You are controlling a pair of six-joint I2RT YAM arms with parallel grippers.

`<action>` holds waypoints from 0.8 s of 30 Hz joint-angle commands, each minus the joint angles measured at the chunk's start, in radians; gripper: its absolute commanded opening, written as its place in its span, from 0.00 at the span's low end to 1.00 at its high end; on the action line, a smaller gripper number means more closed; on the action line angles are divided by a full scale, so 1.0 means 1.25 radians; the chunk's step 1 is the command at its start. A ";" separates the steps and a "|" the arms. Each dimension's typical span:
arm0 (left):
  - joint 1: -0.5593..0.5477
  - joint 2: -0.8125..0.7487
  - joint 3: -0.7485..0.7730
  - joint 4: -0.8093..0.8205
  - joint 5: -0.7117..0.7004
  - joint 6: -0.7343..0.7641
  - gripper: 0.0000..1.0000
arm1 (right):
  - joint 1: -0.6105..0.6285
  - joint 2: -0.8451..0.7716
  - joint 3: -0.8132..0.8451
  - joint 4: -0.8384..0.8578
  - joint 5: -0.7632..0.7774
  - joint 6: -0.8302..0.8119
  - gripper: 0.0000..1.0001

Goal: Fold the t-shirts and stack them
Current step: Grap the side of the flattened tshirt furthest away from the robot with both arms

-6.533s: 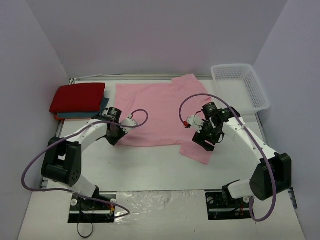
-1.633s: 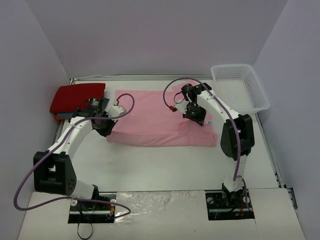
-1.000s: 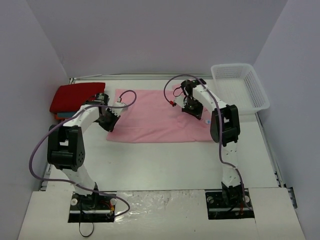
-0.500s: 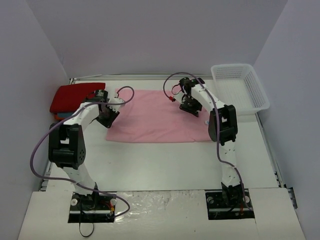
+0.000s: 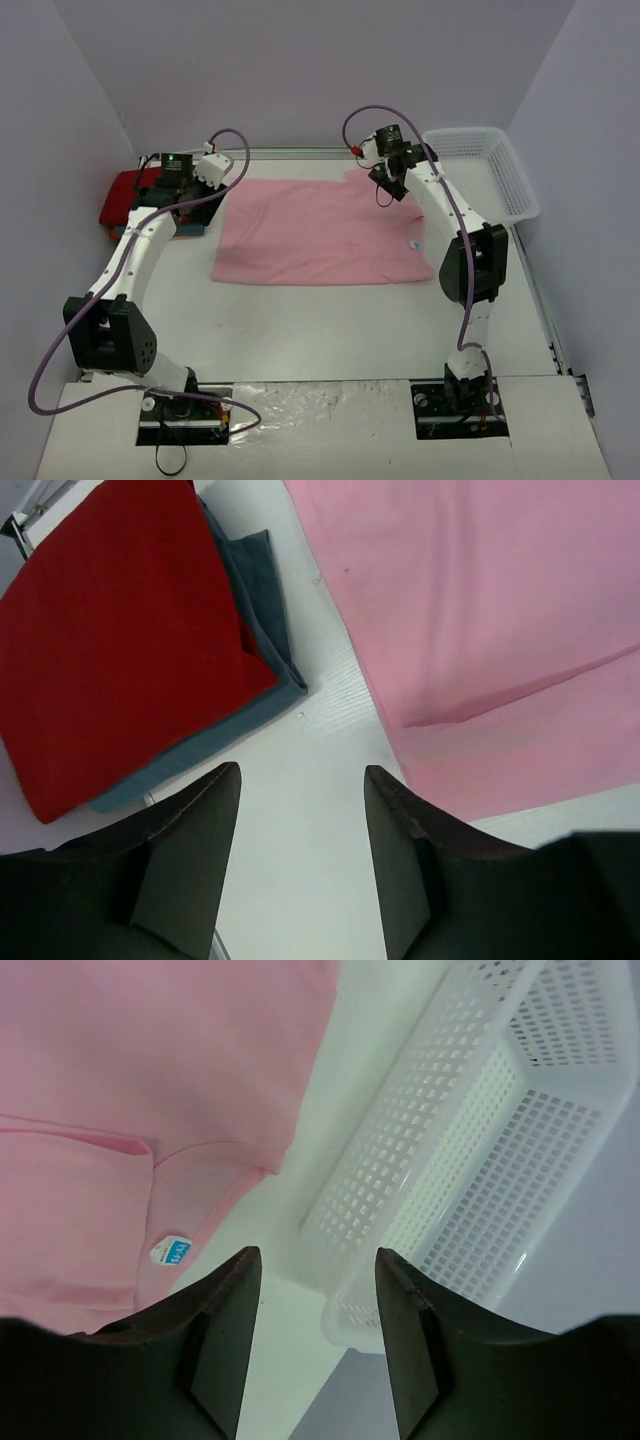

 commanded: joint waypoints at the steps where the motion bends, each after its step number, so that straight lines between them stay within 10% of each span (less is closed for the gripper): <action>1: 0.000 -0.017 0.026 0.020 -0.021 -0.043 0.52 | -0.018 -0.023 0.041 0.025 -0.028 0.036 0.46; 12: 0.008 0.349 0.424 -0.094 0.158 -0.121 0.48 | -0.055 0.168 0.331 0.026 -0.209 0.113 0.58; 24: 0.013 0.755 0.865 -0.152 0.104 -0.196 0.44 | -0.086 0.293 0.349 0.145 -0.172 0.136 0.57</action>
